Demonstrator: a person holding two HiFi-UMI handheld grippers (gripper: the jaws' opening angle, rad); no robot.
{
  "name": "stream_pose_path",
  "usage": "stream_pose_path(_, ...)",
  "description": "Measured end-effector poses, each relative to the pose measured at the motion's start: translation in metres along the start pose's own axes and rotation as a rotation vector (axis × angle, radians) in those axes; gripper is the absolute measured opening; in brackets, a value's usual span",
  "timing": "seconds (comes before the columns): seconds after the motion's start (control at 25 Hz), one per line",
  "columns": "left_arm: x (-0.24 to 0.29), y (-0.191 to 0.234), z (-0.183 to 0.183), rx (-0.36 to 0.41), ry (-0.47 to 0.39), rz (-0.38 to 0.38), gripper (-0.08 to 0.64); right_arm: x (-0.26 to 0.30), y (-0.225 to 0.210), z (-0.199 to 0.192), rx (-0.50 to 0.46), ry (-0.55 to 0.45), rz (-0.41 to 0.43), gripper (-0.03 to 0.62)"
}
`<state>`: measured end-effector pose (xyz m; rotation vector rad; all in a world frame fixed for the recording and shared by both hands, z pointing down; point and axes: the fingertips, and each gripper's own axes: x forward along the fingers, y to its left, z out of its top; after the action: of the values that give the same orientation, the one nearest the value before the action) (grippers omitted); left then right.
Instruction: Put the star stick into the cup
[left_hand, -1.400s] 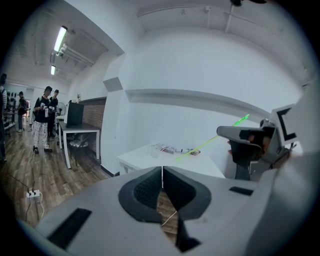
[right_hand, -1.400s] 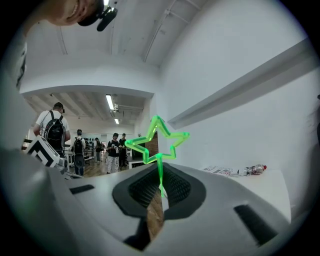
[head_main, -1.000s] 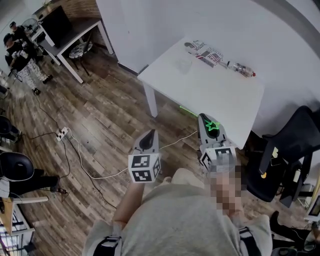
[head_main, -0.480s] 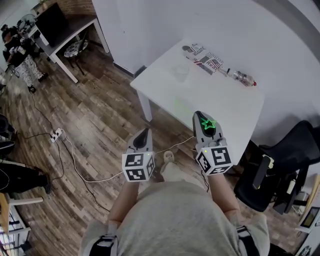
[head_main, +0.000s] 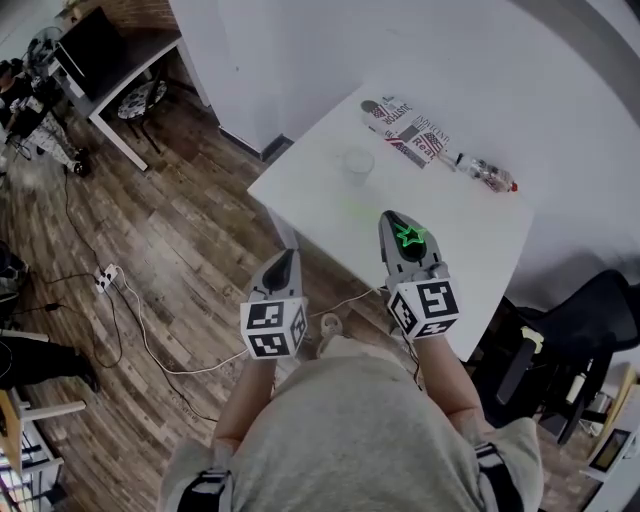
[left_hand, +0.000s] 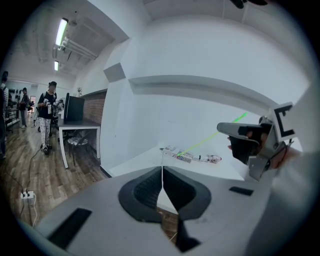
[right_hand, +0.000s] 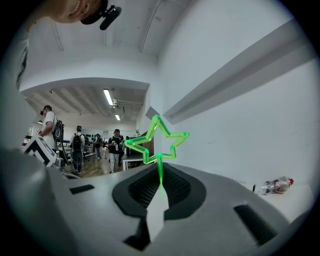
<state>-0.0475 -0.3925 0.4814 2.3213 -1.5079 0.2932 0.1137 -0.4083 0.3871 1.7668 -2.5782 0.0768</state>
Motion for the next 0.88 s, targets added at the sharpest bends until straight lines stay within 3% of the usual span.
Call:
stream_pose_path(0.36, 0.059, 0.009, 0.016, -0.011, 0.017, 0.031, 0.009, 0.059, -0.056, -0.014, 0.01, 0.035, -0.013, 0.012)
stream_pose_path(0.88, 0.121, 0.018, 0.012, -0.024, 0.075, 0.04, 0.009, 0.127, -0.103, -0.059, 0.01, 0.129, -0.006, 0.012)
